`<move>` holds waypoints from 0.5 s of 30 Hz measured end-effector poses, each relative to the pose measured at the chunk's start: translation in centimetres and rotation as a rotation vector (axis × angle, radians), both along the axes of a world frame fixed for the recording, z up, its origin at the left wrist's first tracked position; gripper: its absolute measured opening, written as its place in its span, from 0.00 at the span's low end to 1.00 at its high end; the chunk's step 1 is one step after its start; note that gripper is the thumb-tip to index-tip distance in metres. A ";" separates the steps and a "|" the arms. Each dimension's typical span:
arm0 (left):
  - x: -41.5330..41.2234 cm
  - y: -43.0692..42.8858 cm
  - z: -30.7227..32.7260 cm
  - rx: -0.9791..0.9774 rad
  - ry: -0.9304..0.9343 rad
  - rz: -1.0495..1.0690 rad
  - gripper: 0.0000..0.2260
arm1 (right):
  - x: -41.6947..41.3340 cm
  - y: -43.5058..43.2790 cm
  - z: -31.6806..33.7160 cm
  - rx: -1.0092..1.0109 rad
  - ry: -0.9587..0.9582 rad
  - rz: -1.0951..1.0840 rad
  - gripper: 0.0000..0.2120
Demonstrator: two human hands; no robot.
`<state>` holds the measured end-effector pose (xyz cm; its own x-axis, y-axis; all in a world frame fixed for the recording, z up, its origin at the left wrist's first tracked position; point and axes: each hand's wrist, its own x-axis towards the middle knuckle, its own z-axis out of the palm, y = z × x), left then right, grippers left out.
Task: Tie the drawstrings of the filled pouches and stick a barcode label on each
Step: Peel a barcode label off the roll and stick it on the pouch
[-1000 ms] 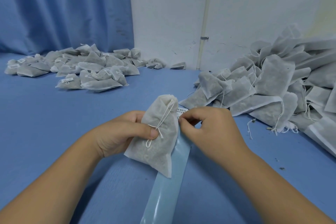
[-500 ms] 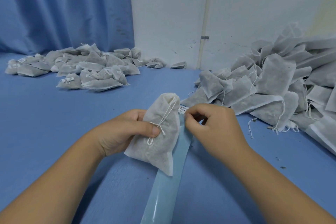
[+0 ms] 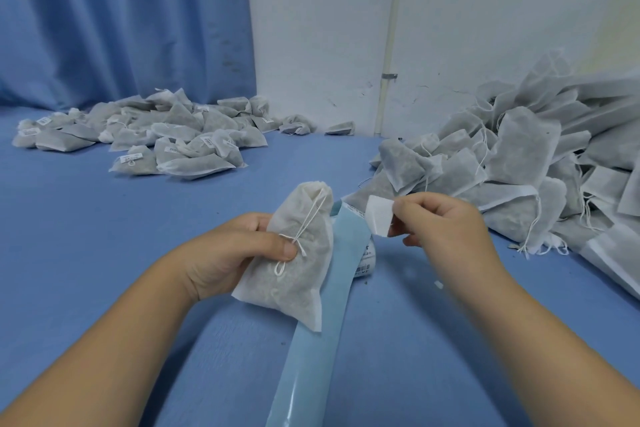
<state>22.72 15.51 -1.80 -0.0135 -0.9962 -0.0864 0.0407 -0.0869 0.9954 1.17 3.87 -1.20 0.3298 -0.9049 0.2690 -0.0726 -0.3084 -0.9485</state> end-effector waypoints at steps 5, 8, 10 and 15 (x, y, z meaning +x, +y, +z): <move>0.4 0.0 -0.1 -0.005 0.039 0.008 0.11 | -1.2 -1.2 0.5 0.068 -0.142 -0.048 0.12; 0.4 0.2 0.2 -0.021 0.047 0.025 0.06 | -2.1 -1.7 1.1 0.089 -0.198 0.042 0.11; 0.5 0.5 0.3 -0.026 0.036 0.059 0.07 | -3.0 -1.7 1.2 0.096 -0.218 0.183 0.09; -0.1 0.9 1.3 -0.069 0.051 0.177 0.16 | -5.9 -1.0 -0.4 0.080 -0.047 0.297 0.06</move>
